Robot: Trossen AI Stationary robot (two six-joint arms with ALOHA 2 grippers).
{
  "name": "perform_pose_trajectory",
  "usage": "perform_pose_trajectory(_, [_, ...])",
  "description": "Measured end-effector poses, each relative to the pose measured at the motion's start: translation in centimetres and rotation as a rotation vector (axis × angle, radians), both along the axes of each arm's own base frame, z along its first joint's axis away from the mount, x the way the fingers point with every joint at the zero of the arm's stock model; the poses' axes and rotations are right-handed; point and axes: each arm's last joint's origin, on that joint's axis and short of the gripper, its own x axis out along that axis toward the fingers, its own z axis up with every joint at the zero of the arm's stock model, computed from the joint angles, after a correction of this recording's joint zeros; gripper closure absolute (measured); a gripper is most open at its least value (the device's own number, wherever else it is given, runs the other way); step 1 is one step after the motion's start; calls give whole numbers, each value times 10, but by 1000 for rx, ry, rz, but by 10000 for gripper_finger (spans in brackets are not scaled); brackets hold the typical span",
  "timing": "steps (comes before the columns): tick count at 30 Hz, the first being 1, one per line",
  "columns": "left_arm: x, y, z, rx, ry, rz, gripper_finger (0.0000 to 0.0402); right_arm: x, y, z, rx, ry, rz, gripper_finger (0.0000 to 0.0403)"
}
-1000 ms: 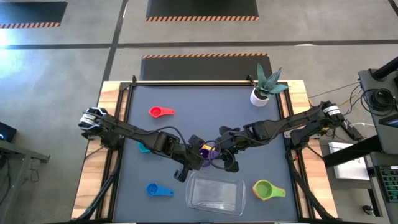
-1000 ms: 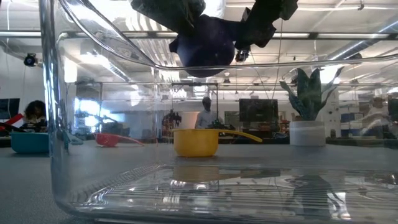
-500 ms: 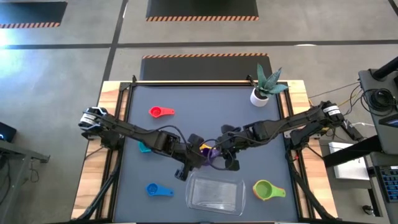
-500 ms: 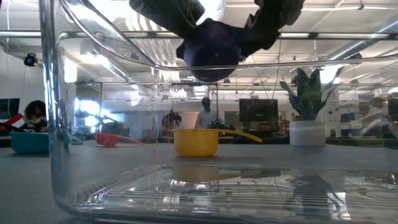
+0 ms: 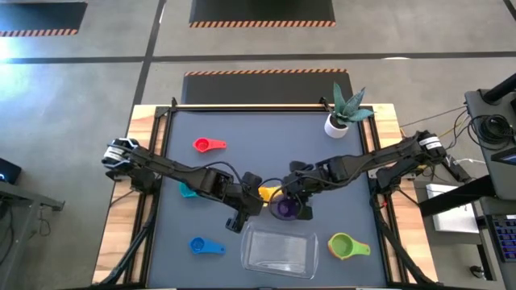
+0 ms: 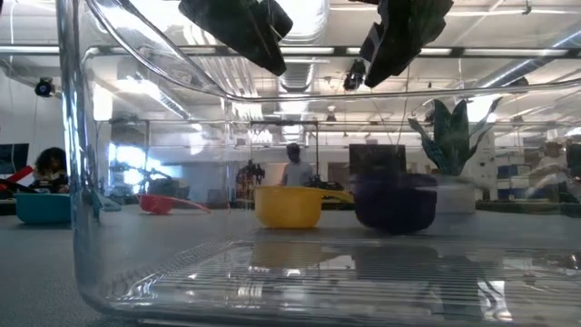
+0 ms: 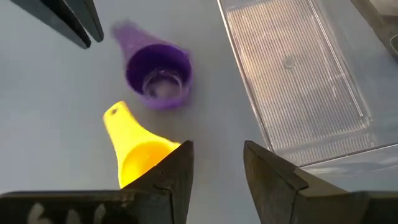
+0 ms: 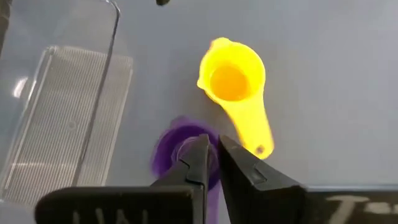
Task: Nest measuring cups in basket
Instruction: Stack the violet measuring cup on top of the green measuring cup
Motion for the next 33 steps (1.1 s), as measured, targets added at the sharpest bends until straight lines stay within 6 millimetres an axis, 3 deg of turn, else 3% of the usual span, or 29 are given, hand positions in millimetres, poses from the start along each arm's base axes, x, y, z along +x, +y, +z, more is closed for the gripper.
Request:
perform_pose_trajectory(9, [-3, 1, 2, 4, 14, 1, 278, -15, -3, -7, 3, 132, -47, 382])
perform_pose_trajectory(15, [-20, 6, 15, -15, -4, 23, 278, -32, -6, -21, 30, 181, -110, 364])
perform_pose_trajectory(25, [-72, 21, 23, -174, -438, 43, 278, -66, -15, -48, 164, 71, -309, 319])
perform_pose_trajectory(33, [-94, 27, 13, -278, -695, 53, 278, -70, -25, -78, 251, 106, -505, 257])
